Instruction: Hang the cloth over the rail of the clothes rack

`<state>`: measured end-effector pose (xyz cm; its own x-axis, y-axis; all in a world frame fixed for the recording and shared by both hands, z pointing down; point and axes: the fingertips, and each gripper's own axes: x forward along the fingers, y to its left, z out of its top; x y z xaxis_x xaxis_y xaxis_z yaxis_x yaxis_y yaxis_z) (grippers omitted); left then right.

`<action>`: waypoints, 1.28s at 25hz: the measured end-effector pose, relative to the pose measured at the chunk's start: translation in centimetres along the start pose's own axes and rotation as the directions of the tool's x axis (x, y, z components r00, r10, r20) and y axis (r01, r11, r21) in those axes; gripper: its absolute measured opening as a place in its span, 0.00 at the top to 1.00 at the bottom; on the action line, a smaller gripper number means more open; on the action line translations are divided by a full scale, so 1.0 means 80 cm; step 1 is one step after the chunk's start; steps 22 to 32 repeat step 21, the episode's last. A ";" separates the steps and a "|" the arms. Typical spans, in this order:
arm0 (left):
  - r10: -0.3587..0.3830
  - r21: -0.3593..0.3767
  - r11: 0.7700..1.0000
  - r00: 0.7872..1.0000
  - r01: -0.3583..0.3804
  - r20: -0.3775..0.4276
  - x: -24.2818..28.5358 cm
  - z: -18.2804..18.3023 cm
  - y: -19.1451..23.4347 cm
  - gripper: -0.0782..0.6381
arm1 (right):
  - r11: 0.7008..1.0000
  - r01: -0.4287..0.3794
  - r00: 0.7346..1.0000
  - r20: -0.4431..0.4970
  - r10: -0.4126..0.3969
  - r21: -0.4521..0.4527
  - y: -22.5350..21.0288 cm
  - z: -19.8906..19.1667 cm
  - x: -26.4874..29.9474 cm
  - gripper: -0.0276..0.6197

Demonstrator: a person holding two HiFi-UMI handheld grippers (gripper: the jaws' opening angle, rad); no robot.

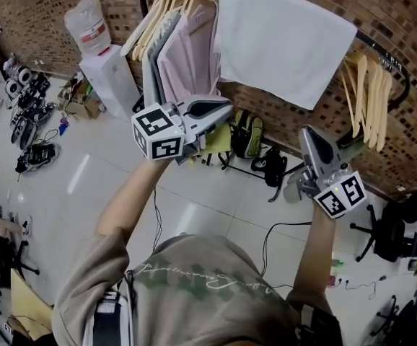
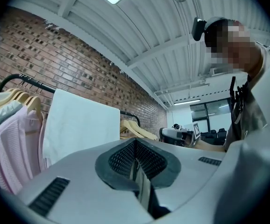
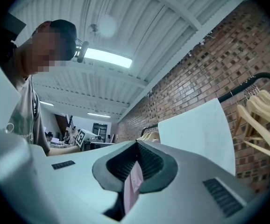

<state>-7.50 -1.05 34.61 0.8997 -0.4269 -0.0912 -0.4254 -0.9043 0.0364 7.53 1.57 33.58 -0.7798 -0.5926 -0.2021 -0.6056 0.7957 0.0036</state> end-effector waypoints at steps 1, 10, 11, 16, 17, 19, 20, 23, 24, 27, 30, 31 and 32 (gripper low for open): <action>0.002 -0.004 1.000 1.000 -0.002 0.003 -0.004 -0.001 0.000 0.88 | 1.000 0.004 1.000 -0.004 -0.004 0.011 0.002 -0.005 0.000 0.95; -0.057 -0.034 0.998 0.997 0.059 0.049 -0.022 0.014 -0.025 0.88 | 1.000 -0.013 0.999 -0.034 0.013 -0.007 0.030 -0.003 0.009 0.95; -0.056 -0.029 0.998 0.997 0.057 0.047 -0.021 0.013 -0.026 0.88 | 1.000 -0.015 0.999 -0.041 0.015 -0.014 0.031 -0.003 0.010 0.95; -0.035 -0.013 0.999 0.999 0.036 0.035 -0.020 0.010 -0.021 0.88 | 1.000 -0.015 0.999 -0.046 0.014 -0.020 0.030 -0.003 0.010 0.95; -0.033 -0.010 0.999 0.999 0.034 0.033 -0.021 0.009 -0.021 0.88 | 1.000 -0.016 0.999 -0.047 0.016 -0.018 0.031 -0.003 0.010 0.95; -0.029 -0.012 0.999 0.999 0.030 0.034 -0.024 0.008 -0.021 0.88 | 1.000 -0.017 0.999 -0.051 0.017 -0.011 0.033 -0.005 0.007 0.95; -0.027 -0.017 0.999 0.999 0.028 0.036 -0.026 0.007 -0.022 0.88 | 1.000 -0.017 0.998 -0.053 0.017 -0.007 0.034 -0.006 0.005 0.95; -0.025 -0.024 0.999 0.999 0.026 0.039 -0.027 0.006 -0.023 0.88 | 1.000 -0.016 0.998 -0.056 0.016 -0.001 0.035 -0.007 0.002 0.95; -0.025 -0.024 0.999 0.999 0.026 0.039 -0.027 0.006 -0.023 0.88 | 1.000 -0.016 0.998 -0.056 0.016 -0.001 0.035 -0.007 0.002 0.95; -0.025 -0.024 0.999 0.999 0.026 0.039 -0.027 0.006 -0.023 0.88 | 1.000 -0.016 0.998 -0.056 0.016 -0.001 0.035 -0.007 0.002 0.95; -0.025 -0.024 0.999 0.999 0.026 0.039 -0.027 0.006 -0.023 0.88 | 1.000 -0.016 0.998 -0.056 0.016 -0.001 0.035 -0.007 0.002 0.95; -0.025 -0.024 0.999 0.999 0.026 0.039 -0.027 0.006 -0.023 0.88 | 1.000 -0.016 0.998 -0.056 0.016 -0.001 0.035 -0.007 0.002 0.95; -0.025 -0.024 0.999 0.999 0.026 0.039 -0.027 0.006 -0.023 0.88 | 1.000 -0.016 0.998 -0.056 0.016 -0.001 0.035 -0.007 0.002 0.95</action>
